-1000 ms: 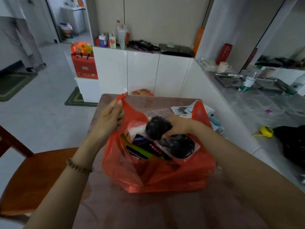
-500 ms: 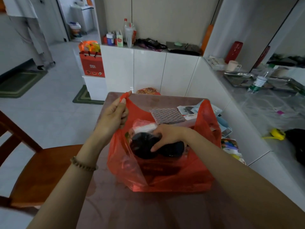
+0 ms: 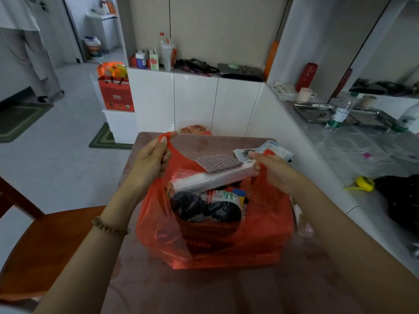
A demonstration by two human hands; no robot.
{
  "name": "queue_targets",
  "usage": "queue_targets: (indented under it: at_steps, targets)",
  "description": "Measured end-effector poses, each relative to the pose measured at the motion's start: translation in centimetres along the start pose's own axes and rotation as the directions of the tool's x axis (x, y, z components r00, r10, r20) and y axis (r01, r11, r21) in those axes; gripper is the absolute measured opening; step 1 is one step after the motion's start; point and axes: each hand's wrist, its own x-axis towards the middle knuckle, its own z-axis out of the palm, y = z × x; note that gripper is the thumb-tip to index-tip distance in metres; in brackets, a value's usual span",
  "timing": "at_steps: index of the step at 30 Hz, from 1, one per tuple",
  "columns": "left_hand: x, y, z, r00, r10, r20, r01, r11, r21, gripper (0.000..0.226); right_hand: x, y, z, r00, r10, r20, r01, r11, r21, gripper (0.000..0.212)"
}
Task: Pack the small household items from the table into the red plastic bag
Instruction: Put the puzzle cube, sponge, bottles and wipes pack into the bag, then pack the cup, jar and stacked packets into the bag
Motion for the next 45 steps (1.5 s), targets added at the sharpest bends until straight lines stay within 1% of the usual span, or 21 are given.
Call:
queue_targets:
  at_steps: [1, 2, 4, 5, 6, 7, 9, 10, 11, 12, 13, 15, 16, 18, 24, 26, 28, 34, 36, 40, 45]
  targets:
    - [-0.1, 0.1, 0.0, 1.0, 0.008, -0.001, -0.008, 1.0, 0.004, 0.036, -0.7, -0.8, -0.1, 0.996, -0.089, 0.005, 0.089, 0.995, 0.054, 0.019]
    - [-0.2, 0.2, 0.0, 1.0, 0.017, -0.002, -0.017, 1.0, 0.007, 0.036, -1.4, -1.7, -0.3, 0.986, -0.167, -0.008, 0.167, 0.981, 0.095, 0.015]
    - [-0.6, 0.3, 0.0, 0.999, 0.039, -0.007, -0.039, 0.999, 0.014, 0.036, -3.4, -3.5, -1.0, 0.965, -0.258, -0.04, 0.261, 0.961, 0.093, 0.014]
    - [-0.8, 0.3, 0.1, 0.999, 0.051, -0.012, -0.051, 0.999, 0.02, 0.036, -4.4, -4.4, -1.5, 0.961, -0.271, -0.053, 0.273, 0.961, 0.03, 0.018]
    - [-1.1, 0.3, 0.1, 0.998, 0.061, -0.016, -0.06, 0.998, 0.025, 0.036, -5.3, -5.0, -2.0, 0.96, -0.272, -0.071, 0.266, 0.96, -0.093, 0.024]
    - [-1.3, 0.4, 0.1, 0.998, 0.067, -0.016, -0.067, 0.997, 0.028, 0.036, -6.0, -5.4, -2.5, 0.96, -0.268, -0.084, 0.237, 0.934, -0.266, 0.03]
    - [-1.6, 0.4, 0.1, 0.998, 0.065, -0.009, -0.065, 0.998, 0.026, 0.036, -6.6, -5.8, -3.1, 0.958, -0.261, -0.117, 0.154, 0.817, -0.556, 0.039]
    - [-1.7, 0.5, 0.0, 0.998, 0.061, -0.006, -0.061, 0.998, 0.023, 0.035, -6.7, -5.9, -3.1, 0.951, -0.275, -0.138, 0.13, 0.766, -0.63, 0.041]
    - [-1.8, 0.6, -0.1, 0.998, 0.058, -0.005, -0.058, 0.998, 0.021, 0.035, -6.7, -6.0, -2.9, 0.941, -0.302, -0.152, 0.132, 0.741, -0.659, 0.043]
    - [-1.9, 0.6, -0.2, 0.998, 0.057, -0.006, -0.056, 0.998, 0.02, 0.034, -6.5, -6.0, -2.5, 0.933, -0.322, -0.162, 0.148, 0.751, -0.643, 0.043]
    - [-1.9, 0.7, -0.3, 0.998, 0.056, -0.008, -0.056, 0.998, 0.021, 0.032, -6.3, -6.0, -2.1, 0.929, -0.332, -0.164, 0.184, 0.799, -0.573, 0.043]
    - [-1.9, 1.1, -0.5, 0.998, 0.056, -0.013, -0.056, 0.998, 0.027, 0.029, -6.2, -6.2, -1.1, 0.928, -0.334, -0.163, 0.259, 0.896, -0.361, 0.043]
    - [-1.9, 1.5, -0.6, 0.998, 0.058, -0.013, -0.057, 0.998, 0.021, 0.029, -6.4, -6.5, -0.8, 0.925, -0.341, -0.17, 0.284, 0.914, -0.288, 0.042]
    - [-1.6, 2.9, -0.7, 0.997, 0.078, 0.003, -0.078, 0.997, 0.005, 0.03, -7.1, -7.7, -0.8, 0.907, -0.382, -0.176, 0.34, 0.913, -0.226, 0.039]
    - [-0.5, 8.2, 0.9, 0.986, 0.146, 0.078, -0.143, 0.989, -0.046, 0.031, -9.4, -12.7, -0.9, 0.811, -0.572, -0.125, 0.547, 0.816, -0.187, 0.035]
    - [-0.5, 9.2, 1.7, 0.982, 0.163, 0.099, -0.153, 0.984, -0.096, 0.03, -10.0, -13.3, -1.4, 0.792, -0.6, -0.112, 0.574, 0.794, -0.2, 0.036]
    - [-0.6, 9.4, 2.0, 0.978, 0.172, 0.115, -0.157, 0.979, -0.127, 0.029, -10.5, -13.1, -2.0, 0.796, -0.596, -0.104, 0.566, 0.794, -0.221, 0.036]
    - [-1.9, 7.6, 1.6, 0.979, 0.168, 0.119, -0.155, 0.981, -0.113, 0.028, -11.0, -10.3, -2.2, 0.857, -0.507, -0.096, 0.476, 0.848, -0.231, 0.036]
    - [-2.6, 7.2, 1.5, 0.979, 0.169, 0.113, -0.158, 0.983, -0.097, 0.027, -11.3, -9.6, -2.3, 0.887, -0.458, -0.058, 0.433, 0.869, -0.24, 0.038]
    - [-3.7, 5.7, 1.8, 0.984, 0.15, 0.099, -0.143, 0.987, -0.072, 0.03, -11.4, -6.6, -2.4, 0.939, -0.343, 0.011, 0.325, 0.877, -0.355, 0.036]
    - [-4.8, 4.0, 1.8, 0.992, 0.08, 0.102, -0.079, 0.997, -0.017, 0.03, -11.1, -1.9, -3.4, 0.978, -0.191, -0.081, 0.137, 0.888, -0.439, 0.033]
